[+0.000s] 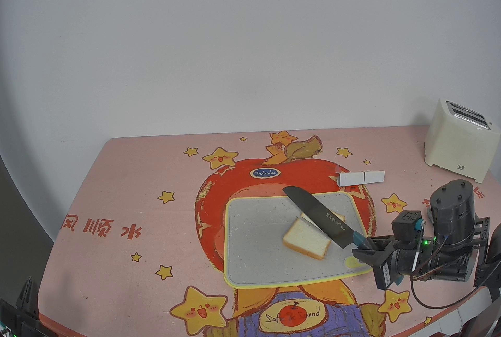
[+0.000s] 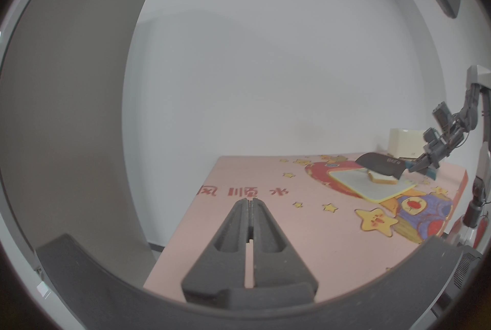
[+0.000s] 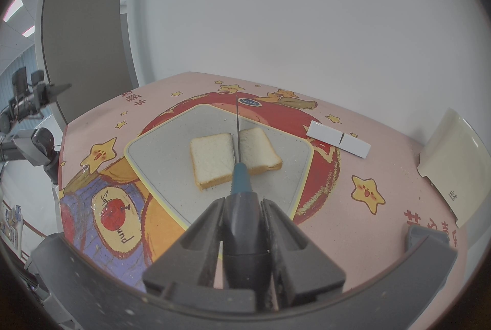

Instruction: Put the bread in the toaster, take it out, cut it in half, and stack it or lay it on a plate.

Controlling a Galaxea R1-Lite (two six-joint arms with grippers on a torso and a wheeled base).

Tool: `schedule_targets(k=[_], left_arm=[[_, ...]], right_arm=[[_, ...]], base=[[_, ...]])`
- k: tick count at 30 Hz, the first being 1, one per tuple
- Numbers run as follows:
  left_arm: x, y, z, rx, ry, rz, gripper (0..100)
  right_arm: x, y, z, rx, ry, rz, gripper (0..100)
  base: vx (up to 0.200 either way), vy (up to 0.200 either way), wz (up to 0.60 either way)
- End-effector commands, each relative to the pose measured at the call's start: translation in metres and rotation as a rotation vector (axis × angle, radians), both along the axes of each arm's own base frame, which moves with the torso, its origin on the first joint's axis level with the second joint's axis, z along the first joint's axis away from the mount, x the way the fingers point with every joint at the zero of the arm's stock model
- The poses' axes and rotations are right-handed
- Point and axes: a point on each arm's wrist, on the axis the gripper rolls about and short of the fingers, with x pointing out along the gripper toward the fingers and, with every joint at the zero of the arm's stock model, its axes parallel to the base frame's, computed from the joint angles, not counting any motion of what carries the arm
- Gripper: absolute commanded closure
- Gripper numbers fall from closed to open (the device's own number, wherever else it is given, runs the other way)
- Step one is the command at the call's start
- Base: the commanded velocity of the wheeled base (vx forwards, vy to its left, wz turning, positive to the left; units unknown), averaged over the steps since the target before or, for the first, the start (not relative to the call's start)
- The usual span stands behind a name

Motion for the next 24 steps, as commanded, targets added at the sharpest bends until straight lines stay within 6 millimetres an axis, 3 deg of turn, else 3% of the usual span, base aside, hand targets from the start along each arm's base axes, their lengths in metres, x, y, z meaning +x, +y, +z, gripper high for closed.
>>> schedule_targets(k=[1, 24], left_arm=[[-0.0006, 0.0, -0.0054, -0.001, -0.007, -0.002, 100], [-0.0006, 0.0, -0.0054, 0.0, -0.007, 0.0, 100]], right_arm=[[0.0004, 0.0004, 0.0, 0.0, -0.001, 0.0, 100], [0.0022, 0.0032, 0.0059, 0.043, -0.052, 0.005, 100]], base=[[0.0, 0.0, 0.0], [0.0, 0.0, 0.0]])
